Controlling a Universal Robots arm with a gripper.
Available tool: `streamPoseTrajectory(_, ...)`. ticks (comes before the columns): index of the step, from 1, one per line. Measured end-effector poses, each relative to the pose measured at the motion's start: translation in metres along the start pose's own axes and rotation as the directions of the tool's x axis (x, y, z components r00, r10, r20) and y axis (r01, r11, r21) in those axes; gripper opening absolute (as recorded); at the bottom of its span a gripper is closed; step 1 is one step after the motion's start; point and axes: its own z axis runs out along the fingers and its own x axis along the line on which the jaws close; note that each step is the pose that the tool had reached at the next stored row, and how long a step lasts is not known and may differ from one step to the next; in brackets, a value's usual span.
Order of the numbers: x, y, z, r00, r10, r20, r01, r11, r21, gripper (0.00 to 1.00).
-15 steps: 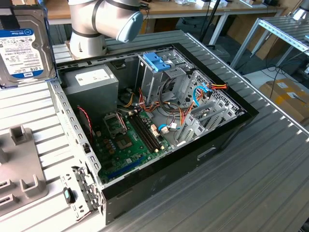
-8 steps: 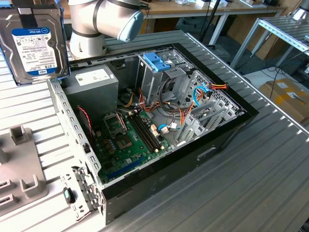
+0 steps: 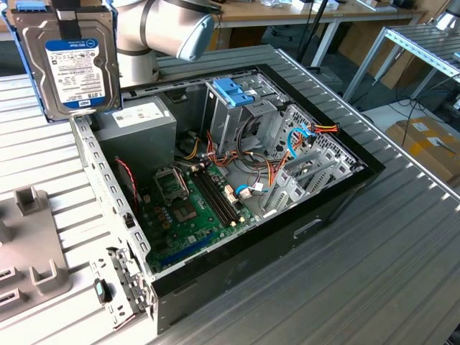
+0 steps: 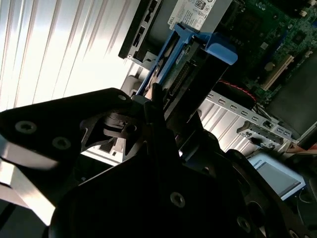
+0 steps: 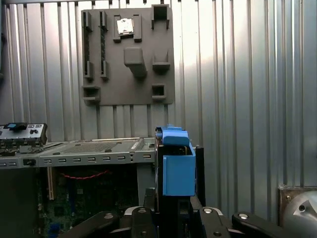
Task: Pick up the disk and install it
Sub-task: 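Pick up the disk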
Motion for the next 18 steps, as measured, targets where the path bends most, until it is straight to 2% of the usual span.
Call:
streamPoseTrajectory(13,-0.0013,-0.0318,0.0008,1.0000,0.000,0.0001,0.000,1.0000,0.0000,0.35)
streamPoseTrajectory(15,-0.0017,-0.0390,0.0009,1.0000,0.000,0.0000,0.000,1.0000,0.0000,0.35)
streamPoseTrajectory(18,-0.0020,-0.0463,0.0011,1.0000,0.000,0.0000,0.000,1.0000,0.0000,0.35)
